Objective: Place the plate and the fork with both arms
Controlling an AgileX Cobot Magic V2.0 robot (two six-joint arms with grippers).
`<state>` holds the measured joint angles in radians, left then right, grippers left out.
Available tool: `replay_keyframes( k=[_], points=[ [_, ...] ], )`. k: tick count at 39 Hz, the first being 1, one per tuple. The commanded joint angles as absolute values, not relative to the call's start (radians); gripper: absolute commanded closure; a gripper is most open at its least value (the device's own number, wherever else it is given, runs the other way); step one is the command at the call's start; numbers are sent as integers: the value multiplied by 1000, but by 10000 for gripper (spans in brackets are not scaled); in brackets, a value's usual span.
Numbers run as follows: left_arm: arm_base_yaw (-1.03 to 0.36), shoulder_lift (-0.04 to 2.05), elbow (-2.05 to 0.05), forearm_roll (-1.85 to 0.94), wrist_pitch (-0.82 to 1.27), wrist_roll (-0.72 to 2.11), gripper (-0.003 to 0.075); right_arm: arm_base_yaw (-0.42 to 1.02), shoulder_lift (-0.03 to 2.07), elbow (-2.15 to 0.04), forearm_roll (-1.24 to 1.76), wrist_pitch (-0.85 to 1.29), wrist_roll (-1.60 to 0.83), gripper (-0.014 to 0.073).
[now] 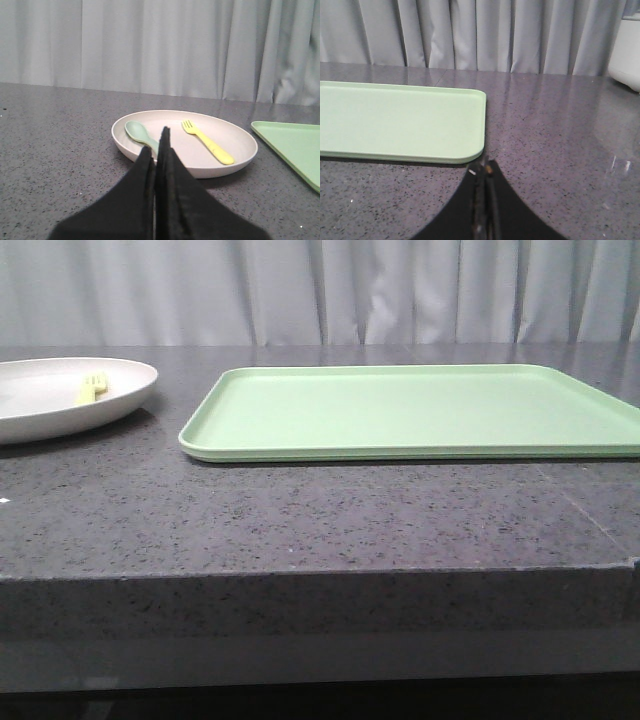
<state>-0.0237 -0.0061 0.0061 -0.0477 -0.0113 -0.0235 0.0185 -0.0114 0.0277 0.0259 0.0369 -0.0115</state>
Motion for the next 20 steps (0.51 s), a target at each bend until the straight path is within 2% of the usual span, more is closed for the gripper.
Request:
replay_keyframes(
  k=[1, 20],
  points=[
    [-22, -26, 8, -54, -93, -24, 738, 17, -29, 23, 18, -51, -20, 662],
    [-22, -26, 8, -54, -94, -24, 738, 17, -29, 23, 18, -79, -20, 662]
  ],
)
